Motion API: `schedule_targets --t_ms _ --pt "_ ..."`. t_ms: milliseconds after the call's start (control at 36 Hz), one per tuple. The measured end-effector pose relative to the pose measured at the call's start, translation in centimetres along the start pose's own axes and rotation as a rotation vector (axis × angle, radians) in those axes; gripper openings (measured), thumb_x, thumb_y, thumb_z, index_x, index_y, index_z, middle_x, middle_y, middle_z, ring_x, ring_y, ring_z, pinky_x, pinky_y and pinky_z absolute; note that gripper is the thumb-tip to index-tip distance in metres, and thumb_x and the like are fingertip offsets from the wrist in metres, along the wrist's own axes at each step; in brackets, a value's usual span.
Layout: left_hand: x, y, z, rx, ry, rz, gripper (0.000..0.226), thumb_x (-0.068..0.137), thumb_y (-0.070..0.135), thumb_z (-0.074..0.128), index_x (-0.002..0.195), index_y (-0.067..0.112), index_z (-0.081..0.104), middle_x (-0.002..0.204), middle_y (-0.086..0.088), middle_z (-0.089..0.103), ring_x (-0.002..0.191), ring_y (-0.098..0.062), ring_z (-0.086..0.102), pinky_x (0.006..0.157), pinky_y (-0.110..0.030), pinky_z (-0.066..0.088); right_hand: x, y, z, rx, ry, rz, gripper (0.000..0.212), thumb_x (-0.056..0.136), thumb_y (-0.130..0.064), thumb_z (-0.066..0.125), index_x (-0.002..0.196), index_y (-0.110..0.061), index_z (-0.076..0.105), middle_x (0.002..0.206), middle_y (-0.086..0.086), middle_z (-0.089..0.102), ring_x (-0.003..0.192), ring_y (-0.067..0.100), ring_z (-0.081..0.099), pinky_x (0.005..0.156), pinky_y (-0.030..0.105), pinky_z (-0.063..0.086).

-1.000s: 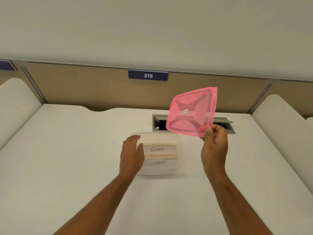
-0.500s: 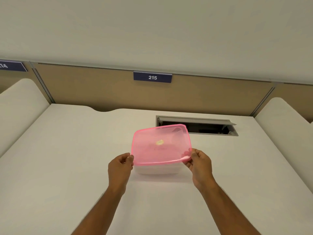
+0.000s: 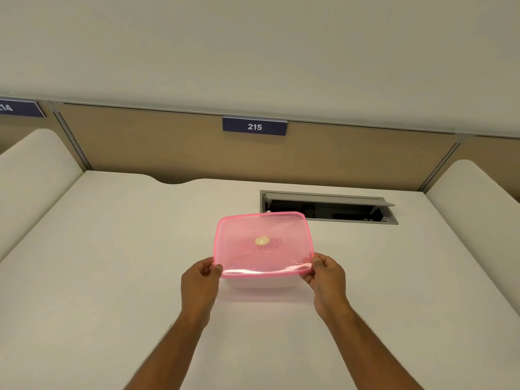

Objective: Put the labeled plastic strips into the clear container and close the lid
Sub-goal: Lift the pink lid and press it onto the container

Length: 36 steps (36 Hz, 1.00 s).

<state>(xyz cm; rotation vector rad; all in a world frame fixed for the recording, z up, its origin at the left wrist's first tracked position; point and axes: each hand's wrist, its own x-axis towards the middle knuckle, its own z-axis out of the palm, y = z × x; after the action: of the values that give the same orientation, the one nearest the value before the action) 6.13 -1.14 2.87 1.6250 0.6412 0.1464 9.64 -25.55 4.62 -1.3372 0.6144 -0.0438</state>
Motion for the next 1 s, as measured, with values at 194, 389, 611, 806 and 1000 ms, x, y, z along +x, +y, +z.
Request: schedule_targets --t_ms 194,389,611,806,1000 --pt "0.5 0.0 0.7 0.057 -0.008 0.049 0.020 0.089 0.018 0.069 0.108 0.022 0.076 0.084 0.011 0.074 0.083 -0.009 0.068 0.073 -0.023 0.049 0.8 0.7 -0.3 -0.407 0.054 -0.248 0.008 0.095 -0.021 0.064 0.102 -0.020 0.067 0.088 -0.003 0.069 0.081 0.016 0.067 0.073 0.029 0.054" --pt "0.9 -0.2 0.9 0.131 0.008 0.096 0.014 0.089 0.021 0.071 0.099 0.030 0.074 0.074 0.009 0.070 0.074 -0.008 0.065 0.066 -0.023 0.047 1.6 1.3 -1.1 -0.520 0.019 -0.263 0.006 0.093 -0.017 0.065 0.089 -0.018 0.070 0.074 -0.006 0.064 0.070 0.013 0.059 0.061 0.023 0.045" --pt "1.2 -0.5 1.1 0.181 0.014 0.094 0.014 0.089 0.023 0.071 0.103 0.024 0.073 0.079 0.010 0.070 0.081 -0.007 0.066 0.067 -0.022 0.046 2.2 1.7 -1.6 -0.542 -0.001 -0.251 0.018 0.093 -0.022 0.065 0.108 -0.018 0.074 0.093 -0.008 0.071 0.088 0.008 0.065 0.073 0.024 0.047" --pt "1.7 -0.4 1.5 0.274 -0.008 0.173 0.042 0.091 0.019 0.064 0.133 0.016 0.058 0.112 0.000 0.062 0.099 -0.014 0.062 0.087 -0.034 0.051 2.9 1.7 -1.5 -0.613 0.001 -0.272 0.030 0.095 -0.023 0.063 0.124 -0.015 0.065 0.099 -0.008 0.065 0.088 0.003 0.061 0.072 0.017 0.043" --pt "4.5 0.9 3.5 0.480 -0.049 0.324 0.056 0.095 0.022 0.058 0.147 0.013 0.038 0.139 -0.009 0.045 0.128 -0.026 0.046 0.105 -0.042 0.042 4.5 0.5 -0.1 -0.788 -0.060 -0.463 0.049 0.099 -0.018 0.056 0.147 -0.016 0.043 0.144 0.000 0.044 0.125 0.015 0.051 0.103 0.035 0.047"
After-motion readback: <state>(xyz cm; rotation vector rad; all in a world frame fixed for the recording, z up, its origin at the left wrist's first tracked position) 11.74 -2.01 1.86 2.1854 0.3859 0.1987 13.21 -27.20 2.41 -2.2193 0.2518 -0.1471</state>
